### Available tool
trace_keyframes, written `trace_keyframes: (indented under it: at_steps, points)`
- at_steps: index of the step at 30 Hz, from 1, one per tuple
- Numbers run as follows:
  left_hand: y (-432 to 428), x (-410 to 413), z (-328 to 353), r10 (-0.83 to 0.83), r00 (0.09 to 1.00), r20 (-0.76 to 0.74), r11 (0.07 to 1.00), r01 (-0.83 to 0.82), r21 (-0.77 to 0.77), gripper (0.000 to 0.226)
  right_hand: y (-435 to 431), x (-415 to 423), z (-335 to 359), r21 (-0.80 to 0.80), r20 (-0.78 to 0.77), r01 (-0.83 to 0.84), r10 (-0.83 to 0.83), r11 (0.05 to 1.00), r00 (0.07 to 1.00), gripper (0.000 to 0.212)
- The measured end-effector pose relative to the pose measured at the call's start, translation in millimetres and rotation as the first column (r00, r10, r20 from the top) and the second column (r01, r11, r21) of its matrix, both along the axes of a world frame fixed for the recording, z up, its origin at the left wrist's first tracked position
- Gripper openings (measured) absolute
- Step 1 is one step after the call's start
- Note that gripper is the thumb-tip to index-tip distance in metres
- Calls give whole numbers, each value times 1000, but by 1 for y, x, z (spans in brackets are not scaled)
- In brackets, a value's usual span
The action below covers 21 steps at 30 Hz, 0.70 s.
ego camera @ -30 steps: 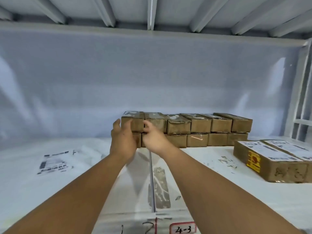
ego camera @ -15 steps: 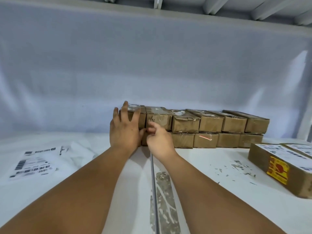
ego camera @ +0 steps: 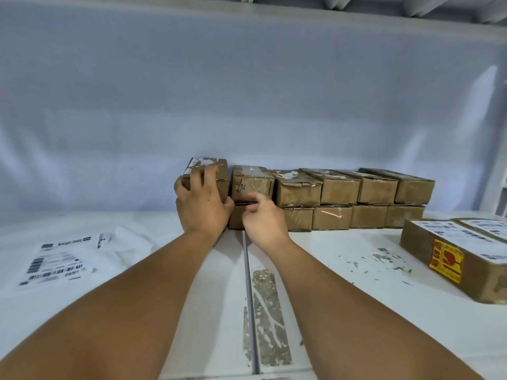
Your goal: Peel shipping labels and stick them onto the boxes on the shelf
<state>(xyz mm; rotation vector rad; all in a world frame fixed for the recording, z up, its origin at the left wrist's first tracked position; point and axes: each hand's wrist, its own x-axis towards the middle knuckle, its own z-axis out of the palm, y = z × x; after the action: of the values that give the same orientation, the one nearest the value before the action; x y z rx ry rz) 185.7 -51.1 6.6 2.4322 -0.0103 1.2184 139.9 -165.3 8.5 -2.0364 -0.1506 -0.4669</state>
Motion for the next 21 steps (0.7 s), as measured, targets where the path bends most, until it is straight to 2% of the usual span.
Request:
trace_keyframes:
  at_steps: [4,7,10,13,16,18,20,21]
  points:
    - [6,-6,4,-33,976,216,996,52,-79,65,1,-1,1,57,4,-44,44,997,999,41]
    - [5,-20,14,-66,941,332,991,100,-84,66,6,-2,5,215,45,-108,101,971,994,37]
    - [-4,-47,23,-60,919,389,992,98,-77,65,11,-7,15,436,93,-174,148,883,985,40]
    - [-9,-79,28,-22,895,446,999,41,-33,62,10,-26,27,581,67,-265,279,769,958,40]
    - [-14,-112,29,-72,889,452,995,95,-28,57,3,-50,32,674,57,-333,403,659,913,41]
    - [-18,-133,25,-138,906,400,989,146,10,56,-1,-70,36,737,62,-342,446,583,893,44]
    - [-22,-150,17,-195,920,341,980,165,115,57,-6,-88,36,787,66,-312,430,532,900,45]
    - [-25,-158,13,-235,914,332,968,188,167,58,-10,-96,36,793,57,-285,399,538,915,43]
